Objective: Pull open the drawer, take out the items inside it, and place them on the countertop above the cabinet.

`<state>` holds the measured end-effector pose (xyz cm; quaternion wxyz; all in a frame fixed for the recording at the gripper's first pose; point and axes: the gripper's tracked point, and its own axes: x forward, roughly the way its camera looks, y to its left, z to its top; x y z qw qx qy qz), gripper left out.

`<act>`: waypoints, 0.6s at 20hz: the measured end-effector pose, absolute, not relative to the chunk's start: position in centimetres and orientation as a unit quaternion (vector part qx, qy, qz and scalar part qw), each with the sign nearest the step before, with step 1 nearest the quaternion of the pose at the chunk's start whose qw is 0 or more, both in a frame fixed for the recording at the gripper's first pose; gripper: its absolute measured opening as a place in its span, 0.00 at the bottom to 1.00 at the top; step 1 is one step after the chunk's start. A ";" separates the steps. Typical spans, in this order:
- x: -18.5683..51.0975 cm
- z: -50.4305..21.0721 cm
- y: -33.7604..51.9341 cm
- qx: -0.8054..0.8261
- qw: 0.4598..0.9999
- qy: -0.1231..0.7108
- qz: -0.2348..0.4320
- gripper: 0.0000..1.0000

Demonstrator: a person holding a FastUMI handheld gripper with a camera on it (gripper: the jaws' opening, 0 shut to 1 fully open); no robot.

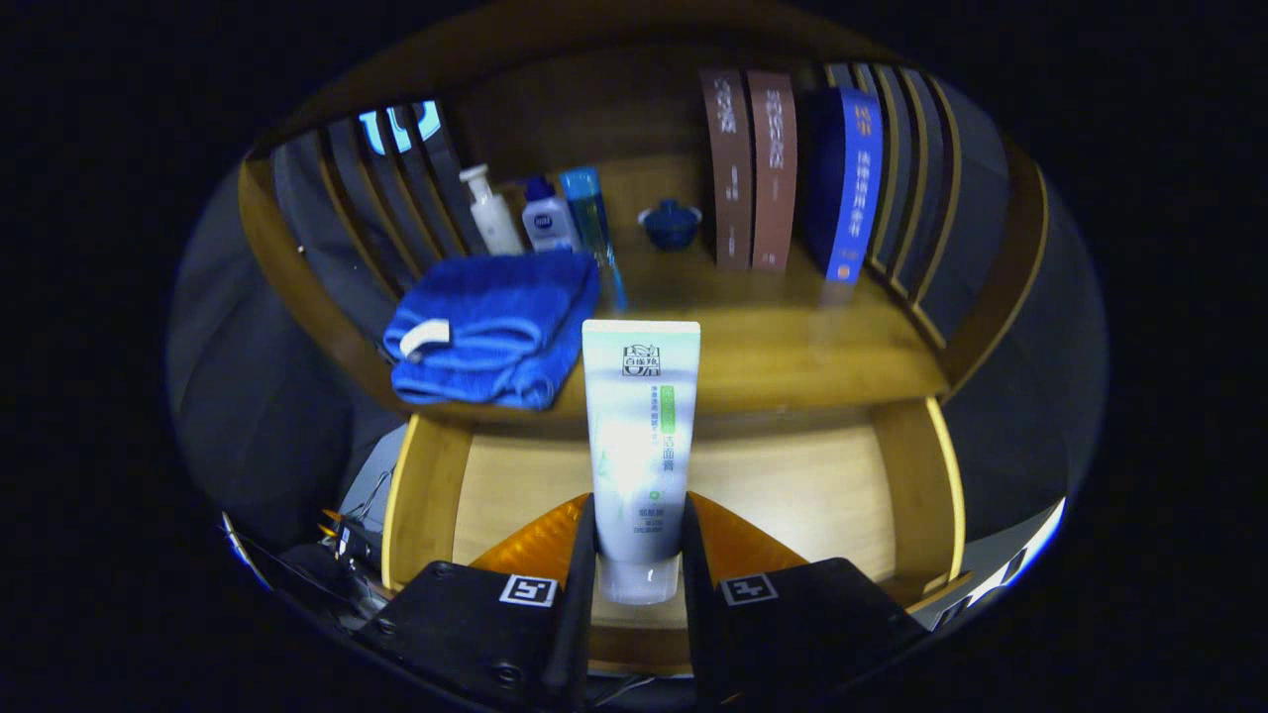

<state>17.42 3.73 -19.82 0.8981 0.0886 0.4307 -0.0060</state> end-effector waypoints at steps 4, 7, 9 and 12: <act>23.7 -18.0 3.6 0.081 0.911 0.404 -0.003 0.45; 27.4 -19.6 3.1 0.079 0.905 0.417 -0.013 0.45; 29.3 -21.3 2.3 0.067 0.899 0.432 -0.022 0.45; 30.8 -23.6 2.1 0.066 0.884 0.462 -0.030 0.45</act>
